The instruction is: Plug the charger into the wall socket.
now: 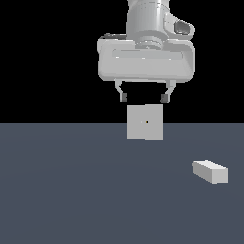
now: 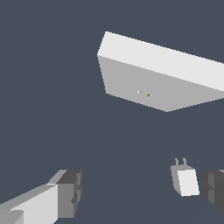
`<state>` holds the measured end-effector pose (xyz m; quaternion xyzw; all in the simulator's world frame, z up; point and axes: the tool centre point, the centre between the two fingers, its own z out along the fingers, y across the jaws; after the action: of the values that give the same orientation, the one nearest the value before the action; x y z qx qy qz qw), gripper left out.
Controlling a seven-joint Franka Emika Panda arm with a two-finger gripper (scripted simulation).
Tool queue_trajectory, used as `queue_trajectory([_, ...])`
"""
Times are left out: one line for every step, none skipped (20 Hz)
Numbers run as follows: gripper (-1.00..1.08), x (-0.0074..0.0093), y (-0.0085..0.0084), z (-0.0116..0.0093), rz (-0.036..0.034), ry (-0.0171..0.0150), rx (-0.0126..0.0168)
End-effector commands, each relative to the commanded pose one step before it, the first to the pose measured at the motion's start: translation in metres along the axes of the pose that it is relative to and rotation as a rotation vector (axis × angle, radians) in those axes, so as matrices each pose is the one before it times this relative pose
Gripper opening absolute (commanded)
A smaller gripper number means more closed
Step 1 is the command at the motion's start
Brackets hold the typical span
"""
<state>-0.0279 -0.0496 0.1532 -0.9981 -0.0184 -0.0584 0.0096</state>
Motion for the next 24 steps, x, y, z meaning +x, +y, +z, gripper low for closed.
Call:
queue_trajectory([1.00, -0.01116, 0.01359, 0.00951, -0.01351, 0.01988, -0.00154])
queue_trajectory([1.00, -0.00445, 0.00553, 0.00396, -0.00588, 0.00838, -0.00034])
queue_trajectory([1.00, -0.00445, 0.00557, 0.00400, -0.00591, 0.00842, -0.00033])
queue_trajectory([1.00, -0.00437, 0.00549, 0.00396, -0.00583, 0.00830, -0.00030])
queue_trajectory([1.00, -0.00424, 0.00538, 0.00390, -0.00568, 0.00809, -0.00025])
queue_trajectory([1.00, -0.00410, 0.00524, 0.00382, -0.00551, 0.00785, -0.00020])
queue_trajectory([1.00, -0.00394, 0.00505, 0.00369, -0.00535, 0.00762, -0.00012])
queue_trajectory([1.00, -0.00378, 0.00489, 0.00359, -0.00517, 0.00737, -0.00005])
queue_trajectory([1.00, -0.00365, 0.00474, 0.00351, -0.00502, 0.00715, 0.00004])
queue_trajectory([1.00, -0.00351, 0.00460, 0.00343, -0.00487, 0.00695, 0.00013])
queue_trajectory([1.00, -0.00331, 0.00436, 0.00327, -0.00465, 0.00665, 0.00021])
queue_trajectory([1.00, -0.00309, 0.00411, 0.00309, -0.00438, 0.00628, 0.00029])
queue_trajectory([1.00, -0.00287, 0.00384, 0.00291, -0.00411, 0.00591, 0.00036])
queue_trajectory([1.00, -0.00265, 0.00358, 0.00273, -0.00383, 0.00552, 0.00042])
queue_trajectory([1.00, -0.00245, 0.00333, 0.00255, -0.00360, 0.00519, 0.00046])
queue_trajectory([1.00, -0.00226, 0.00311, 0.00239, -0.00335, 0.00483, 0.00049])
queue_trajectory([1.00, -0.00209, 0.00289, 0.00224, -0.00310, 0.00449, 0.00051])
queue_trajectory([1.00, -0.00191, 0.00267, 0.00207, -0.00290, 0.00419, 0.00053])
queue_trajectory([1.00, -0.00173, 0.00245, 0.00190, -0.00271, 0.00390, 0.00054])
queue_trajectory([1.00, -0.00157, 0.00225, 0.00176, -0.00249, 0.00355, 0.00053])
queue_trajectory([1.00, -0.00141, 0.00204, 0.00161, -0.00227, 0.00321, 0.00052])
queue_trajectory([1.00, -0.00126, 0.00184, 0.00147, -0.00203, 0.00284, 0.00049])
queue_trajectory([1.00, -0.00110, 0.00161, 0.00129, -0.00184, 0.00254, 0.00047])
queue_trajectory([1.00, -0.00095, 0.00142, 0.00115, -0.00156, 0.00213, 0.00041])
